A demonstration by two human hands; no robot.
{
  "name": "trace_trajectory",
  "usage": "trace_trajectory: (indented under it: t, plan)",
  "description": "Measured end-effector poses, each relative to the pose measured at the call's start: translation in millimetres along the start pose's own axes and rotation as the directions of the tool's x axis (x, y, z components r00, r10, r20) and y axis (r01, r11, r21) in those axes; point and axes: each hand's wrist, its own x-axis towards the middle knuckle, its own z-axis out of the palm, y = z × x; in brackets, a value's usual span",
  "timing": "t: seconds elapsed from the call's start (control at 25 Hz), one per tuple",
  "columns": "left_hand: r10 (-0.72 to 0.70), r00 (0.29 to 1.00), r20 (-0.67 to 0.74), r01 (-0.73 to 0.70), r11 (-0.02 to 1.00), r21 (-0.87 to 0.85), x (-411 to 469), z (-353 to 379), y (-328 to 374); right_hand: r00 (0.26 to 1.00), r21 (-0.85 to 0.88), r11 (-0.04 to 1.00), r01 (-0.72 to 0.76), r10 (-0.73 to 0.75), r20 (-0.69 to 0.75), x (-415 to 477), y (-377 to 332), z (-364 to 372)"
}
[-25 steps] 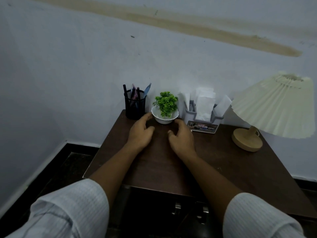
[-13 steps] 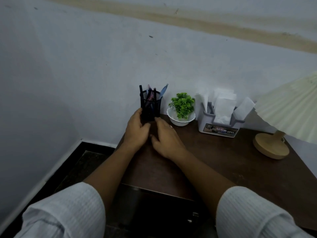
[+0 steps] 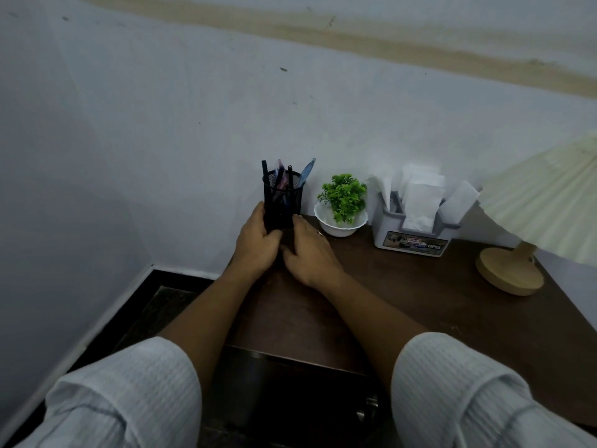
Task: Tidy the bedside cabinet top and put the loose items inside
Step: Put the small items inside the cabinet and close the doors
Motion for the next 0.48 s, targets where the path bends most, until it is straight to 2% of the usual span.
trace_trajectory:
  t: [0.12, 0.24, 0.36, 0.48]
  plan:
    - [-0.02, 1.0, -0.023, 0.02, 1.0, 0.015, -17.7, 0.7, -2.0, 0.996, 0.164, 0.982, -0.09, 0.089, 0.013, -30.5, 3.0, -22.0]
    - [-0.028, 1.0, -0.002, 0.028, 0.99, 0.142, -39.1, 8.1, 1.4, 0.987, 0.295, 0.943, -0.157, 0.157, 0.023, -75.4, 22.6, -49.0]
    - [0.01, 0.994, 0.112, -0.042, 0.957, 0.287, -65.1, 30.4, 24.1, 0.97, 0.351, 0.908, -0.229, 0.243, 0.006, -122.4, 51.8, -84.0]
    - [0.035, 0.958, 0.286, -0.114, 0.958, 0.265, -90.1, 64.9, 54.5, 0.937, 0.356, 0.879, -0.319, 0.349, -0.024, -166.2, 82.1, -125.6]
